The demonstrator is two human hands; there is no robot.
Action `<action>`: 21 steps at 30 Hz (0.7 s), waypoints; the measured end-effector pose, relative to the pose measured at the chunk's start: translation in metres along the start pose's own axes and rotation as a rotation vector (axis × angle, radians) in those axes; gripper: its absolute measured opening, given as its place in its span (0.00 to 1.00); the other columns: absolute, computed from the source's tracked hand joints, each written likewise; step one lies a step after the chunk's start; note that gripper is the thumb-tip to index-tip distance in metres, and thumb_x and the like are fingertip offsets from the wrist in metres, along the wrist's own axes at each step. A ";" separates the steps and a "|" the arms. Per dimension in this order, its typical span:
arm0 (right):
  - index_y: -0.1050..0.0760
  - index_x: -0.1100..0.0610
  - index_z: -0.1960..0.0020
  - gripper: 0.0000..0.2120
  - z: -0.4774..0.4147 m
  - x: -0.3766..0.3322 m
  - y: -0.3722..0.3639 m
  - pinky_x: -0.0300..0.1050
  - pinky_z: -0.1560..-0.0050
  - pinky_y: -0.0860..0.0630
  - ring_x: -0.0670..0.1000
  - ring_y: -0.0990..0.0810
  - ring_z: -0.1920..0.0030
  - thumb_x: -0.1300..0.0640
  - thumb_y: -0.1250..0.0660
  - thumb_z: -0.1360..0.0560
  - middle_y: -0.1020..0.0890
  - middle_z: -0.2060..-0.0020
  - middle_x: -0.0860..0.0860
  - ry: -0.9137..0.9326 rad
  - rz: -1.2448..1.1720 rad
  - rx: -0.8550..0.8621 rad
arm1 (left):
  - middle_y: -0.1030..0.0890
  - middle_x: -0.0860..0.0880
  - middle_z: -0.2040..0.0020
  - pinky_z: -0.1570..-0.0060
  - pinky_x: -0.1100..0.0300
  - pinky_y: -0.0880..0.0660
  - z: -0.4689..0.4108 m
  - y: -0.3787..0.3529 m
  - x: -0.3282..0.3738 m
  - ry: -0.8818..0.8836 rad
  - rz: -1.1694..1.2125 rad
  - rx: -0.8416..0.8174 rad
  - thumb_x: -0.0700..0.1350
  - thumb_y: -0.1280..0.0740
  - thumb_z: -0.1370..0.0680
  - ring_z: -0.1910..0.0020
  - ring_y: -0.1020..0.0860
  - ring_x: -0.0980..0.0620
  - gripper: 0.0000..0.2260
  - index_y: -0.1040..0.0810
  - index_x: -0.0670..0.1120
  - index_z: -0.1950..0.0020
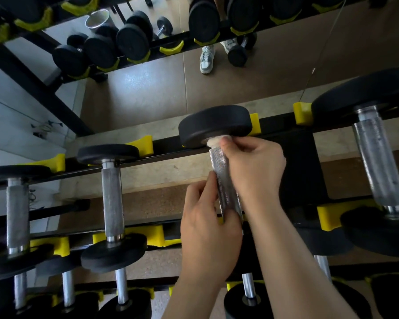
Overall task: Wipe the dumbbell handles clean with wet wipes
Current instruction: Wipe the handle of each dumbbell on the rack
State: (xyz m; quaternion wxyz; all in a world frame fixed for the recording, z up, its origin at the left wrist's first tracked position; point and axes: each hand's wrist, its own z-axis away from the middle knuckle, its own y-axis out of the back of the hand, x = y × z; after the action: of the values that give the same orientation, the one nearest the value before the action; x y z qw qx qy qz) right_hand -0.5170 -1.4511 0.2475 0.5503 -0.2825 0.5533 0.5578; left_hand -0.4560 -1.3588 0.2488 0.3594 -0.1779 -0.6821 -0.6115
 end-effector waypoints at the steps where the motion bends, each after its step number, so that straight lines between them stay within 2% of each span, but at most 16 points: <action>1: 0.16 0.54 0.57 0.05 -0.004 0.001 -0.001 0.48 0.53 0.19 0.47 0.17 0.63 0.53 0.27 0.27 0.15 0.65 0.49 -0.137 -0.172 -0.026 | 0.29 0.62 0.49 0.53 0.77 0.31 -0.002 0.002 0.000 0.037 0.033 -0.022 0.43 0.33 0.24 0.48 0.28 0.67 0.22 0.28 0.53 0.31; 2: 0.17 0.55 0.57 0.03 -0.007 0.004 -0.001 0.51 0.50 0.19 0.49 0.16 0.61 0.55 0.26 0.28 0.15 0.64 0.50 -0.243 -0.295 -0.044 | 0.28 0.62 0.48 0.52 0.75 0.30 -0.005 0.005 0.001 0.069 0.066 -0.035 0.44 0.34 0.24 0.48 0.27 0.66 0.22 0.28 0.53 0.30; 4: 0.17 0.54 0.58 0.01 -0.008 0.006 -0.002 0.50 0.50 0.19 0.49 0.16 0.61 0.57 0.27 0.27 0.15 0.64 0.50 -0.267 -0.335 -0.055 | 0.25 0.61 0.48 0.52 0.73 0.28 -0.016 0.010 0.003 0.083 0.093 -0.027 0.47 0.35 0.24 0.49 0.25 0.64 0.20 0.27 0.53 0.31; 6: 0.17 0.52 0.57 0.03 -0.001 0.003 0.000 0.41 0.55 0.22 0.46 0.18 0.60 0.56 0.29 0.26 0.16 0.63 0.48 -0.118 -0.185 -0.051 | 0.23 0.58 0.46 0.52 0.74 0.27 -0.029 0.012 0.005 0.035 0.091 0.014 0.48 0.35 0.22 0.50 0.24 0.64 0.17 0.26 0.54 0.32; 8: 0.16 0.52 0.53 0.07 0.009 0.001 0.002 0.30 0.57 0.29 0.44 0.22 0.58 0.54 0.33 0.23 0.19 0.57 0.47 0.070 0.050 -0.027 | 0.23 0.55 0.44 0.50 0.69 0.25 -0.039 0.012 0.009 -0.076 0.045 0.061 0.45 0.35 0.21 0.49 0.23 0.61 0.15 0.24 0.54 0.34; 9: 0.17 0.52 0.52 0.08 0.013 0.000 0.004 0.28 0.58 0.32 0.44 0.23 0.57 0.54 0.35 0.22 0.21 0.55 0.48 0.111 0.104 -0.031 | 0.23 0.53 0.43 0.49 0.65 0.24 -0.043 0.012 0.010 -0.155 -0.009 0.081 0.44 0.35 0.21 0.49 0.23 0.60 0.16 0.24 0.53 0.34; 11: 0.17 0.52 0.55 0.09 0.014 0.000 0.007 0.31 0.59 0.30 0.45 0.22 0.58 0.54 0.36 0.22 0.21 0.57 0.48 0.154 0.105 -0.062 | 0.22 0.50 0.44 0.51 0.62 0.23 -0.050 0.013 0.006 -0.286 -0.108 0.111 0.44 0.35 0.22 0.51 0.23 0.57 0.16 0.22 0.50 0.34; 15: 0.18 0.45 0.60 0.09 0.008 -0.003 0.010 0.44 0.54 0.19 0.43 0.18 0.61 0.59 0.30 0.26 0.17 0.65 0.43 0.075 -0.121 -0.024 | 0.18 0.50 0.50 0.55 0.61 0.24 -0.067 0.018 0.000 -0.340 -0.149 0.145 0.47 0.37 0.22 0.54 0.20 0.53 0.12 0.17 0.48 0.43; 18: 0.16 0.48 0.56 0.05 0.009 0.002 0.015 0.40 0.54 0.21 0.41 0.19 0.61 0.58 0.29 0.26 0.17 0.65 0.41 0.160 0.010 -0.056 | 0.18 0.48 0.55 0.59 0.59 0.25 -0.072 0.017 -0.001 -0.388 -0.257 0.156 0.45 0.34 0.23 0.58 0.20 0.49 0.08 0.16 0.45 0.49; 21: 0.16 0.50 0.55 0.03 0.023 0.016 0.040 0.35 0.59 0.23 0.40 0.19 0.62 0.56 0.28 0.27 0.17 0.64 0.41 0.224 0.173 -0.197 | 0.20 0.48 0.53 0.57 0.62 0.28 -0.060 0.015 -0.004 -0.459 -0.308 0.106 0.45 0.34 0.24 0.55 0.23 0.50 0.08 0.16 0.45 0.53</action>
State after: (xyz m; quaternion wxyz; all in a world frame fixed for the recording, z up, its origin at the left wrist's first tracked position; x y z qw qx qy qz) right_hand -0.5506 -1.4160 0.2500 0.4049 -0.3466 0.5761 0.6197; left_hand -0.4263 -1.4132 0.2564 0.1071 -0.1868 -0.7956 -0.5664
